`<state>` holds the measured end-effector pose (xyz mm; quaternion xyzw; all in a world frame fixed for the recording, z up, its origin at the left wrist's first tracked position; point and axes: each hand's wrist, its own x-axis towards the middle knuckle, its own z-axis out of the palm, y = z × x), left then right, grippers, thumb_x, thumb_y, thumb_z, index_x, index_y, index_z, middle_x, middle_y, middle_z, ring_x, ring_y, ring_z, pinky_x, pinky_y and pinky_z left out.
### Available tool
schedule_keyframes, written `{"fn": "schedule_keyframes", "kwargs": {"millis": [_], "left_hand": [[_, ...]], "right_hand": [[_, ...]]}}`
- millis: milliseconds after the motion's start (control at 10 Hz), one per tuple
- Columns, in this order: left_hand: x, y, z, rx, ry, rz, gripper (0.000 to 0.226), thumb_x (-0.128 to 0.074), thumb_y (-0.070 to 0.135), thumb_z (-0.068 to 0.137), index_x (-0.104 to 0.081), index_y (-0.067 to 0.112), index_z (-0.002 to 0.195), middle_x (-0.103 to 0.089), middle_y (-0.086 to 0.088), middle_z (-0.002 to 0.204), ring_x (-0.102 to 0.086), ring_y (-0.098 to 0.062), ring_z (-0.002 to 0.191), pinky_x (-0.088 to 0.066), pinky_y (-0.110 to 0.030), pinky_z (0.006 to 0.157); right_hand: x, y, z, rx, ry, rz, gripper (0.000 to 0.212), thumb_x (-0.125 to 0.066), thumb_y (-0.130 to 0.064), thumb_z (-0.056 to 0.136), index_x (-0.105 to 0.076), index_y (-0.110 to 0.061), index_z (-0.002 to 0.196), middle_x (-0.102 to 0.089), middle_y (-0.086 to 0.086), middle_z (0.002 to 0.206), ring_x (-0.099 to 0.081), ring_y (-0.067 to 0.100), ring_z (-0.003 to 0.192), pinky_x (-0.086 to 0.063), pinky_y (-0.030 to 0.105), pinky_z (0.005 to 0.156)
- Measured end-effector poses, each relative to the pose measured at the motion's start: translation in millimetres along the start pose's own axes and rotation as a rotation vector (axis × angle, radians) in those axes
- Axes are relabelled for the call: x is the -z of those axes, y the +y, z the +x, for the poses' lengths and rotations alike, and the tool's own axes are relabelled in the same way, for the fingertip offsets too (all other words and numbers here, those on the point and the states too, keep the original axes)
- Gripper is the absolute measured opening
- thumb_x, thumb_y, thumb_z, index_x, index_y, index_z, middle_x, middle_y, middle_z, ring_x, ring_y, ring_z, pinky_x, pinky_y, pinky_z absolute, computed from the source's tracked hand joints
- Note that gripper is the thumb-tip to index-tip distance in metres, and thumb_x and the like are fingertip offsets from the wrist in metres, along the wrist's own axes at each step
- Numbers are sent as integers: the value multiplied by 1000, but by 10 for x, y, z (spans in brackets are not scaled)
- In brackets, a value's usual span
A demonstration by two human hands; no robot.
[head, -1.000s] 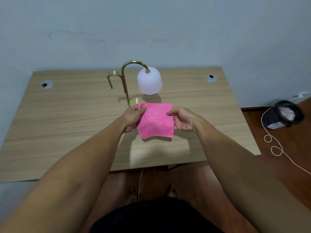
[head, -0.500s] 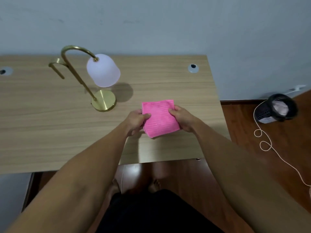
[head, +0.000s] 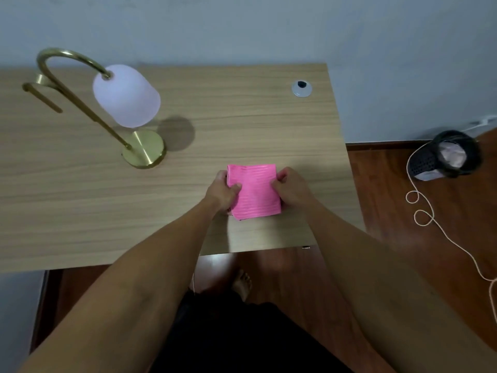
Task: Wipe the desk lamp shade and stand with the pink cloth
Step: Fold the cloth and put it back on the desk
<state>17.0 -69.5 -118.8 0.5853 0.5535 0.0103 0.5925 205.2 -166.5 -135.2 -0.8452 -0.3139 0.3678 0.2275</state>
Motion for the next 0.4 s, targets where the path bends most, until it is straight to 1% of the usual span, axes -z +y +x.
{"fn": "schedule_keyframes", "kwargs": {"millis": [100,200,300,400], "left_hand": [[41,-3,-21,-13,48,120,46,-65,32,98,-43,17,136,-67,-13,128,-67,-33,112,-55,-50,101],[178,-8,-101,-53,47,398,47,-61,46,97,-44,19,132,-69,-10,123,-67,-33,108,-54,-49,98],[387,-48,-219,-73,92,647,50,-52,57,94,-50,25,133,-70,-8,123,-66,-32,108,-54,-46,96],[654,-87,-314,-81,161,656,46,-50,57,91,-58,27,126,-69,-7,125,-65,-32,111,-53,-42,96]], "right_hand": [[21,-5,-52,-56,20,-55,20,-60,-39,95,-52,-22,102,-70,5,100,-67,28,92,-55,40,84],[32,-91,-112,-87,92,-91,20,-56,-41,93,-50,-24,102,-67,4,100,-63,29,92,-48,37,80],[-28,-234,-156,-19,155,9,16,-59,-34,97,-56,-21,105,-68,6,103,-64,31,95,-45,34,80],[-157,-476,-185,67,134,33,17,-60,-25,99,-62,-13,111,-71,13,108,-66,34,99,-54,39,87]]}}
